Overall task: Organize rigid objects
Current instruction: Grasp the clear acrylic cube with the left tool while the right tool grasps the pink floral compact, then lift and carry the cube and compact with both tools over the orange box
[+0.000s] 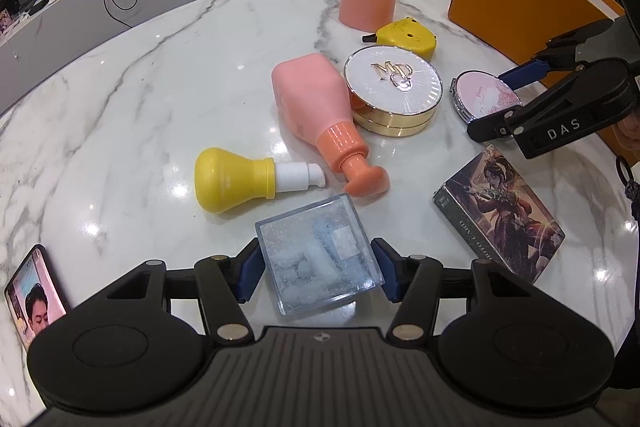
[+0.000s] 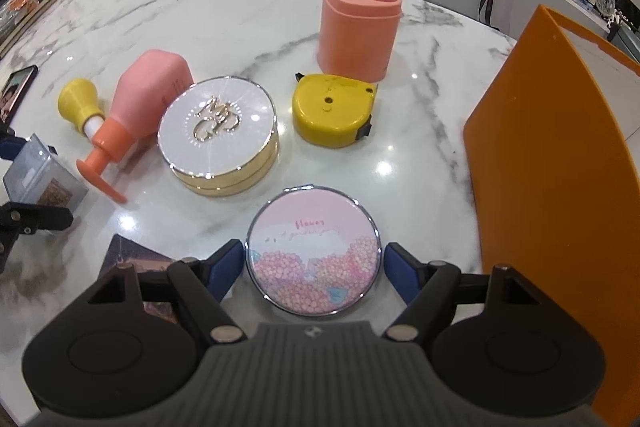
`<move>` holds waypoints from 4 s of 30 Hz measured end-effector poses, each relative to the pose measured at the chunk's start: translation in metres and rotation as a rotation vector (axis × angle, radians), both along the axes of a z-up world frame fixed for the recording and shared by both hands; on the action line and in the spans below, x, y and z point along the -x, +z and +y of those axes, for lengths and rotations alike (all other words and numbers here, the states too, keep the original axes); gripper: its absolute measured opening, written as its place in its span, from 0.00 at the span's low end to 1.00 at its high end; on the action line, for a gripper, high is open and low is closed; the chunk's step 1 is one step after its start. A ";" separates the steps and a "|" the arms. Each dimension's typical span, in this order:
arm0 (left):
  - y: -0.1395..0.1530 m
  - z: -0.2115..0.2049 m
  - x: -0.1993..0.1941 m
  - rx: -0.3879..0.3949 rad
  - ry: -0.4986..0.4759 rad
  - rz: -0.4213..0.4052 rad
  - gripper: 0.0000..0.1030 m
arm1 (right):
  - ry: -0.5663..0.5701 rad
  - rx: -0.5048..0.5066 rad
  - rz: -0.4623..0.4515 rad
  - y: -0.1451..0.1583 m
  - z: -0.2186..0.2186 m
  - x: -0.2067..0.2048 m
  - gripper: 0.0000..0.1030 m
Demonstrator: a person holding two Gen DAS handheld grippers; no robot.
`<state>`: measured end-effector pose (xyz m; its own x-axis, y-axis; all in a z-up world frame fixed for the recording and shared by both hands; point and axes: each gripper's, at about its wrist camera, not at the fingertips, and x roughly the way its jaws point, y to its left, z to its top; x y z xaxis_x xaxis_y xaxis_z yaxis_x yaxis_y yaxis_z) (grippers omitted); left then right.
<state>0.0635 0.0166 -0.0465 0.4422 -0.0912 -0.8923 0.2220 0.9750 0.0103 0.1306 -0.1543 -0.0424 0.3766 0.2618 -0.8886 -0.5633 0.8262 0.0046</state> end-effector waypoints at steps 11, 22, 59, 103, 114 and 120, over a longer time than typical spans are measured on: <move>0.000 0.000 0.000 -0.003 -0.002 0.000 0.63 | 0.013 -0.004 0.021 0.000 0.003 -0.002 0.70; 0.012 -0.001 0.004 -0.001 -0.013 -0.014 0.60 | 0.026 -0.007 0.008 0.007 0.004 0.000 0.69; 0.096 -0.109 -0.003 0.061 -0.117 -0.181 0.58 | -0.076 -0.219 -0.139 0.103 -0.072 0.015 0.69; 0.097 -0.278 -0.111 -0.004 -0.437 -0.162 0.57 | -0.440 -0.186 -0.174 0.091 -0.244 -0.031 0.69; 0.054 -0.310 -0.140 -0.119 -0.567 -0.084 0.57 | -0.474 -0.101 -0.110 0.059 -0.260 -0.052 0.69; 0.043 -0.320 -0.147 -0.085 -0.583 -0.061 0.57 | -0.467 -0.067 -0.098 0.048 -0.259 -0.059 0.69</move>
